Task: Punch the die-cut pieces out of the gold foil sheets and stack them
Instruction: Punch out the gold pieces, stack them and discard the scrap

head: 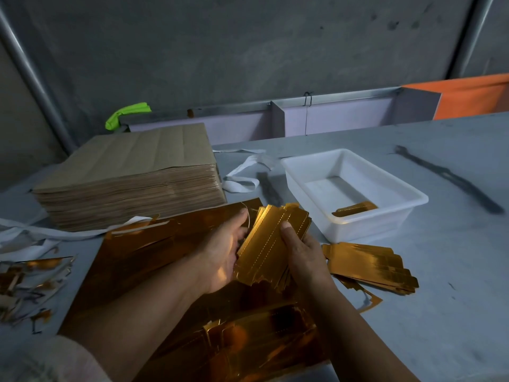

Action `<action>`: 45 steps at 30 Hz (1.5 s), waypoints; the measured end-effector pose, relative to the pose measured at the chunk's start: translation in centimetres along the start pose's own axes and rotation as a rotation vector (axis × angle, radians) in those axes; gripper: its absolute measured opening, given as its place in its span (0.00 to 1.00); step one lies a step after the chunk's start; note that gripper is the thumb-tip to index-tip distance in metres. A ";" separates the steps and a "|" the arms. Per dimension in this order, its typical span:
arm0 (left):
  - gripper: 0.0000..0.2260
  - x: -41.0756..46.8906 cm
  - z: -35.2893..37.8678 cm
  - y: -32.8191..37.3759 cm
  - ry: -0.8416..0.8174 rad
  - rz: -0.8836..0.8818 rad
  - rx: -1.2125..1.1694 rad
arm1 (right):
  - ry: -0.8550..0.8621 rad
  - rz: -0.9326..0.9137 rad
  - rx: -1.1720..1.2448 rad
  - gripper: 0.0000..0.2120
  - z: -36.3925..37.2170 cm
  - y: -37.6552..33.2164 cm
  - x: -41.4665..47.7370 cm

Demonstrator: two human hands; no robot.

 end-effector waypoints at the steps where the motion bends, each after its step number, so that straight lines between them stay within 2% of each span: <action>1: 0.24 0.0 -0.1 -0.2 0.016 0.014 0.006 | 0.011 0.003 0.015 0.08 -0.1 0.0 0.1; 5: 0.15 0.3 -0.7 -0.8 0.068 0.105 0.082 | -0.035 -0.010 0.089 0.11 0.0 -0.1 0.0; 9: 0.12 0.4 -1.4 -0.5 0.084 0.121 0.047 | -0.126 0.015 0.203 0.25 -0.1 0.0 0.0; 11: 0.12 0.5 -1.6 -0.3 0.080 0.114 0.080 | -0.143 0.069 0.283 0.29 -0.4 0.2 0.3; 13: 0.12 0.4 -1.6 -0.3 0.074 0.099 0.094 | -0.135 0.109 0.306 0.25 -0.6 0.5 0.6; 15: 0.14 0.5 -1.5 -0.3 0.091 0.094 0.075 | -0.087 0.131 0.324 0.16 -0.9 0.9 0.9; 19: 0.13 0.7 -1.3 -0.6 0.135 0.083 -0.083 | -0.016 0.150 0.359 0.04 -1.1 1.3 1.1; 22: 0.14 0.7 -1.4 -1.0 0.123 0.068 -0.125 | 0.003 0.117 0.337 0.06 -1.3 1.2 1.1; 25: 0.15 0.7 -1.7 -1.0 0.155 0.096 -0.115 | -0.012 0.069 0.326 0.16 -1.4 1.2 0.9; 28: 0.16 0.8 -2.2 -0.4 0.250 0.159 -0.149 | -0.022 0.082 0.440 0.22 -1.3 1.7 1.0; 32: 0.17 0.9 -2.5 0.8 0.324 0.227 -0.253 | -0.014 0.192 0.538 0.16 -0.8 2.8 0.6; 34: 0.18 0.9 -2.4 1.2 0.349 0.252 -0.281 | 0.009 0.238 0.423 0.13 -0.6 3.5 0.5; 37: 0.16 0.9 -1.5 1.9 0.335 0.275 -0.269 | -0.002 0.239 0.098 0.13 -0.1 4.2 0.6; 41: 0.13 1.3 1.3 2.9 0.212 0.244 -0.195 | -0.095 0.178 -0.268 0.10 1.0 4.3 0.2; 43: 0.13 1.6 3.1 3.1 0.158 0.215 -0.144 | -0.107 0.104 -0.454 0.11 1.4 4.0 0.0; 45: 0.15 2.1 4.9 3.1 0.105 0.191 -0.076 | -0.117 0.052 -0.534 0.14 1.6 3.9 -0.1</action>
Point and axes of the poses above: each hand's wrist, its own x-axis towards the middle knuckle, its own z-axis out of the palm, y = z × x, the point moved 5 cm from there along x, towards the middle knuckle, and after that the axes turned 1 degree about -x, right-handed, at the moved point
